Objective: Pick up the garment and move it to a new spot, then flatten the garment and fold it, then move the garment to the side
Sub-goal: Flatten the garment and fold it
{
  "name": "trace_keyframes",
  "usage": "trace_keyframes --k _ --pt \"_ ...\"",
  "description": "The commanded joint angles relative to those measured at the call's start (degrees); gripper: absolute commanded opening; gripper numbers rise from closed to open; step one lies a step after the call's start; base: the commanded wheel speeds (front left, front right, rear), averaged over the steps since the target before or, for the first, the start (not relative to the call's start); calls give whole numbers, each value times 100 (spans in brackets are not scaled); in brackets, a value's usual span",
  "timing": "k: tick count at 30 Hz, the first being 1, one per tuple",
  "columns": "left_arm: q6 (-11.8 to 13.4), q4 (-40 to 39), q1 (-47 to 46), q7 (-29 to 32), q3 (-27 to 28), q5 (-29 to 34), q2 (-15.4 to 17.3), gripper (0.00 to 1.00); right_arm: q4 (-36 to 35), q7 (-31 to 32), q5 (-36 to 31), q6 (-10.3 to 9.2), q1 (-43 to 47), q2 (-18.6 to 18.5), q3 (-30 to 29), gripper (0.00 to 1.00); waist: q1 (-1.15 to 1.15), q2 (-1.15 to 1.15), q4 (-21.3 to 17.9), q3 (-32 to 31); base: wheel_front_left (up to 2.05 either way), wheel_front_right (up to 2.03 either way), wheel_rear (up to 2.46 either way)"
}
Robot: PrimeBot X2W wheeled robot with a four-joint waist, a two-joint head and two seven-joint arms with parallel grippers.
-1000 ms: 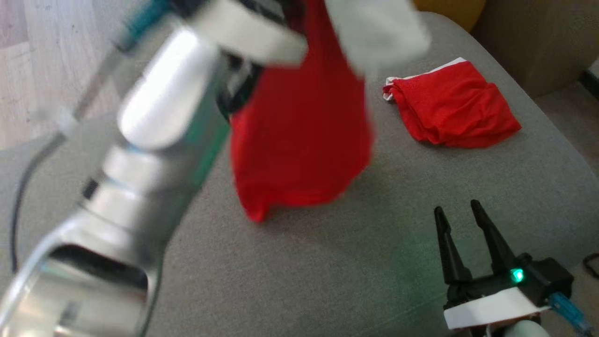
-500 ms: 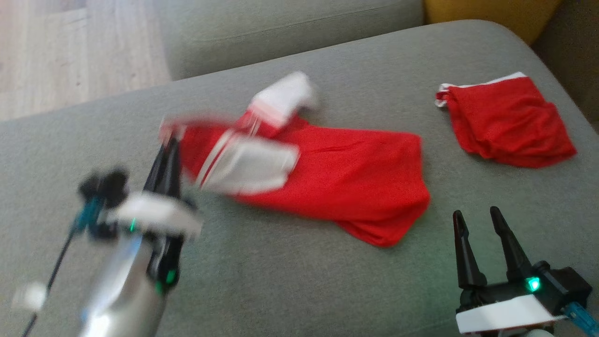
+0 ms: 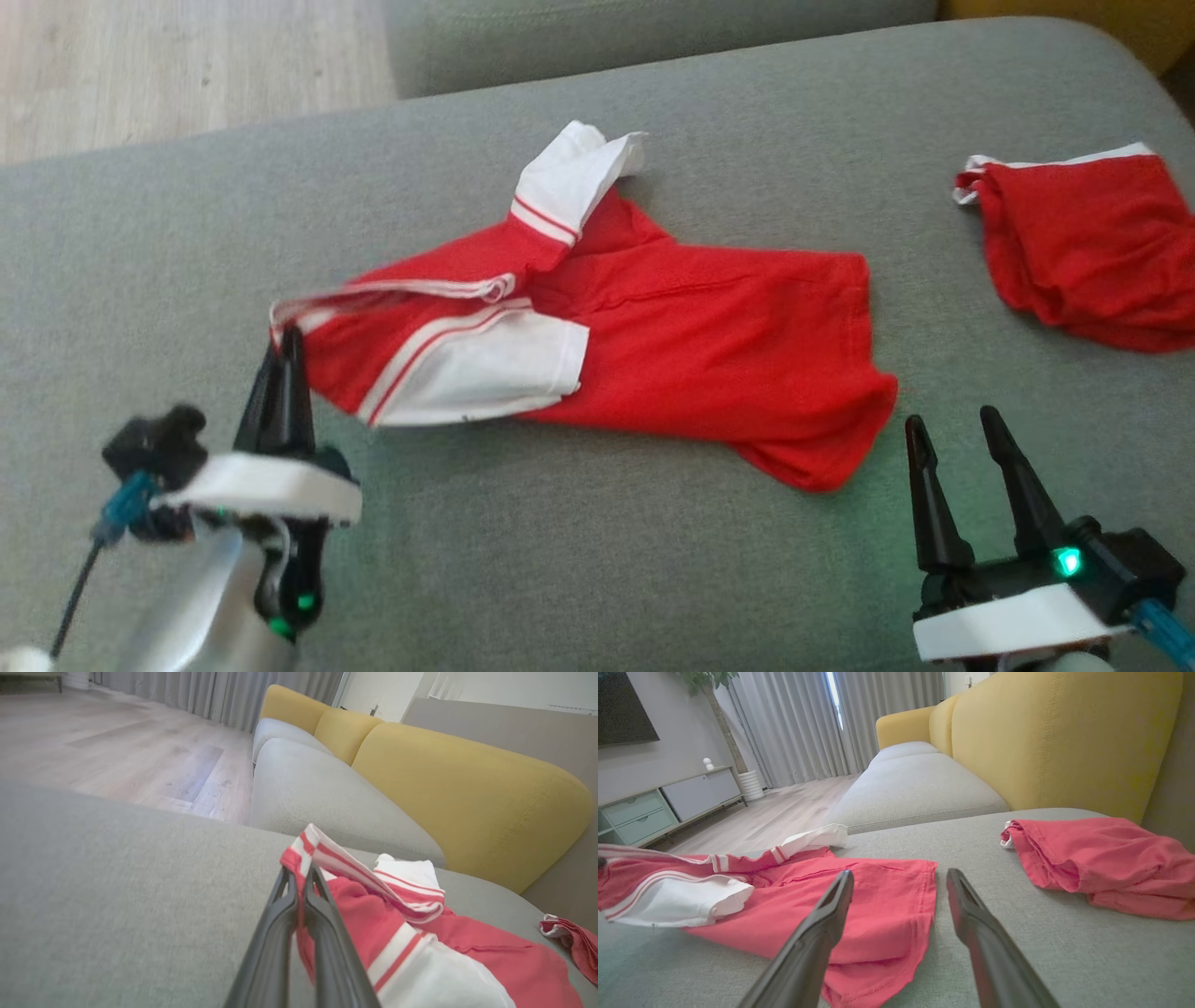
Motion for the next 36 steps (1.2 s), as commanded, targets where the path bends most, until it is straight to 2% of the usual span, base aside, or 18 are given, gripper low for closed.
trace_keyframes --k 1,7,12,15,18,19,20,25,28,29,32,36 --pt "2 -232 -534 -68 214 118 222 0 -190 -23 -25 -5 -191 -152 147 100 0 0 63 84 0 0 0" --pt "-97 -426 -1527 167 155 228 361 0 -173 -23 -5 -5 -369 -216 274 100 0 0 -3 211 0 0 0" --pt "-244 -609 -2280 809 -36 107 463 0 -152 -23 7 -5 -416 -240 291 100 0 0 -153 272 0 0 0" --pt "-282 -381 -2598 1388 -347 160 483 0 -129 -23 13 -5 -450 -235 337 100 0 0 -255 342 0 0 0" --pt "-300 46 -2821 1500 -528 259 426 0 -122 -23 30 -5 -539 -202 383 100 0 0 -344 451 0 0 0" --pt "-294 233 -2876 1445 -566 320 408 35 -114 -23 34 -5 -573 -192 405 100 0 0 -373 483 0 0 0" --pt "-249 406 -2923 1330 -593 408 388 100 -103 -23 38 -5 -603 -183 423 100 0 0 -396 504 0 0 0" --pt "17 982 -2846 502 -666 785 328 100 -60 -23 55 -5 -621 -133 394 100 0 0 -454 482 0 0 0" --pt "307 933 -2523 122 -639 919 237 100 -34 -23 54 -5 -534 -118 342 100 0 0 -418 389 0 0 0" --pt "307 933 -2523 122 -639 919 237 100 -34 -23 54 -5 -534 -118 342 100 0 0 -418 389 0 0 0" --pt "509 565 -1966 -12 -569 859 -31 100 -30 -23 49 -5 -432 -78 272 100 0 0 -322 313 0 0 0" --pt "445 -18 -1195 -36 -780 710 -465 100 -47 -23 38 -5 -394 -63 356 100 0 0 -203 289 0 0 0"
